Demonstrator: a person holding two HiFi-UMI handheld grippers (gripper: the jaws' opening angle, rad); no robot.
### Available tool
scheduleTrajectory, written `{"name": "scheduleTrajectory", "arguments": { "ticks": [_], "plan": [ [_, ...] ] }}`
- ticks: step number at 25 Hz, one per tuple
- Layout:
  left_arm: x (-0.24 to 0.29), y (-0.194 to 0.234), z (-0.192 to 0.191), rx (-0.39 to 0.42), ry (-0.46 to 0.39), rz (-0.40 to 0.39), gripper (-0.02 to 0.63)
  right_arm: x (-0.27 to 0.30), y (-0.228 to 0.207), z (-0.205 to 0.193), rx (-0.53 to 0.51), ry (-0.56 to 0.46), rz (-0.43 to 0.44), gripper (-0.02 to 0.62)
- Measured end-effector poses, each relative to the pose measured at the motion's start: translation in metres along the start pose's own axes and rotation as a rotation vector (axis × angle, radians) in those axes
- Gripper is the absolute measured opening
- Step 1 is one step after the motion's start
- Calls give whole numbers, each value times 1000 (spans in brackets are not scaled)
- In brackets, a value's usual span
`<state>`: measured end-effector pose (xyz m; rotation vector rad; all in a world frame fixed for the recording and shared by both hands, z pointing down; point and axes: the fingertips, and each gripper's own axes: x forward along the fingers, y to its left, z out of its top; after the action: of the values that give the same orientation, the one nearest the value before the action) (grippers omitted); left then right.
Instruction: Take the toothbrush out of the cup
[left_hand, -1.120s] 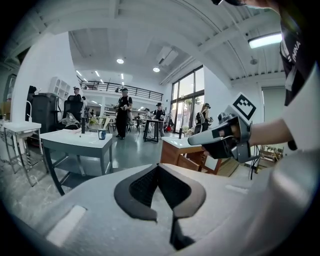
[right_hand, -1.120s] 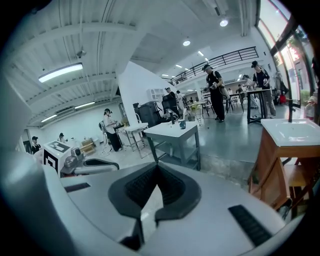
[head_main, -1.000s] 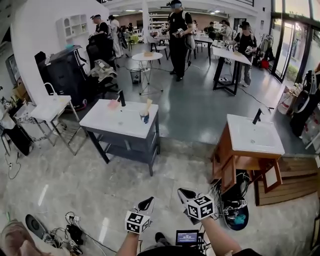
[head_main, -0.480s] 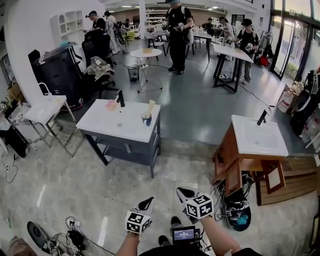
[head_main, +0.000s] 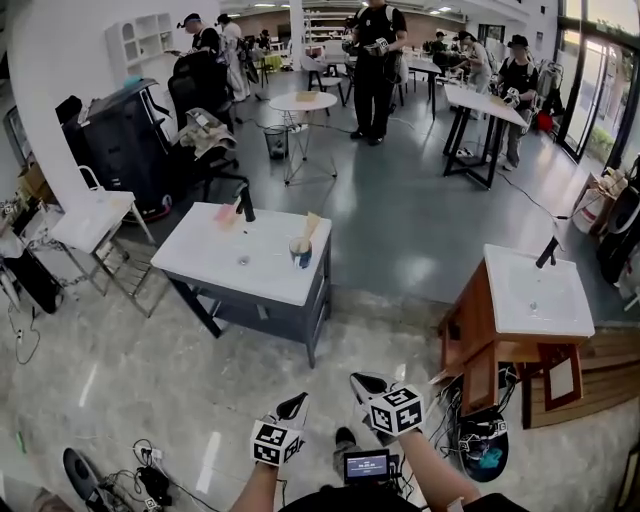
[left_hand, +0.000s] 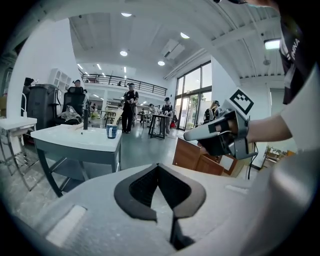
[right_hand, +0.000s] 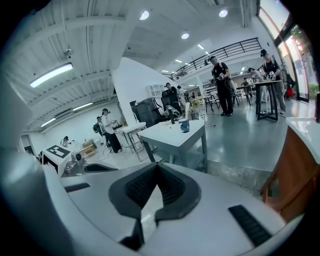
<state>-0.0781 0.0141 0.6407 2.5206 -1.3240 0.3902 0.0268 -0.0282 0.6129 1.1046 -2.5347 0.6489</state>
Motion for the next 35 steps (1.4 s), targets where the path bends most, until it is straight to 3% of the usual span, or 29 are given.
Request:
{"name": "scheduleTrajectory", "arguments": {
  "ticks": [7,19,35],
  "plan": [
    [65,46,48,2,-4,36,11,52,-54,60,-9,2,34,9],
    [124,99,75,-46,-8,121,11,114,-109,91,-4,41,95,9],
    [215,216,130,-5,-29,31,11,227,-155,171,-12,35,32,9]
  ]
}}
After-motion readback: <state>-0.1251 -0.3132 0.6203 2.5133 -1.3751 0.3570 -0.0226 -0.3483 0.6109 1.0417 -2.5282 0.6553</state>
